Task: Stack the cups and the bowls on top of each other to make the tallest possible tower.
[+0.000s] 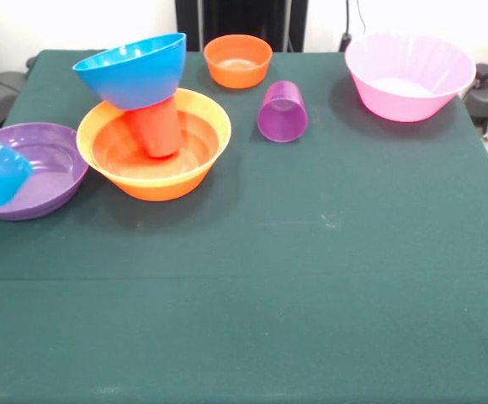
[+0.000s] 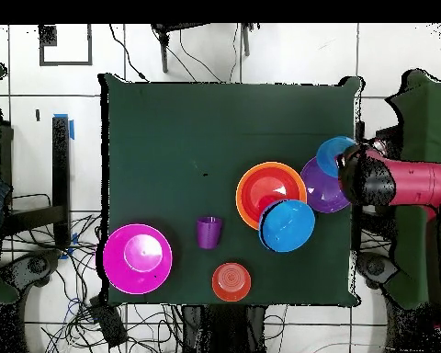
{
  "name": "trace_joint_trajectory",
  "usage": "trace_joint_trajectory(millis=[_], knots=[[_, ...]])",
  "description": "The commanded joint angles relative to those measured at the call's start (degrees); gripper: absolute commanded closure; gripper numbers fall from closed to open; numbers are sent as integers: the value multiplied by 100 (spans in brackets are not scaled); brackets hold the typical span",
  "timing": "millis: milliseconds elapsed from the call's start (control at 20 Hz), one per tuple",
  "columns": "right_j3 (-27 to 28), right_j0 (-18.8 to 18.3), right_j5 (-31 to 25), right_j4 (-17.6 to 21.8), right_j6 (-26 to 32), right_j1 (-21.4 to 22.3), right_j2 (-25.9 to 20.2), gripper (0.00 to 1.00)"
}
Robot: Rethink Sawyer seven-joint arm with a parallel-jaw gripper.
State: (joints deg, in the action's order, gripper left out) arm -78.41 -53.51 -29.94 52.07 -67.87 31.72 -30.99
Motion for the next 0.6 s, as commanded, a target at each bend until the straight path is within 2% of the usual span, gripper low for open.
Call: trace_joint_trajectory(millis=[50,250,600], knots=[[-743,-267,811,-230,555,-566,-957,100],[-741,-204,853,-297,259,-500,-891,100],[-548,140,-45,-434,268,-309,-376,100]])
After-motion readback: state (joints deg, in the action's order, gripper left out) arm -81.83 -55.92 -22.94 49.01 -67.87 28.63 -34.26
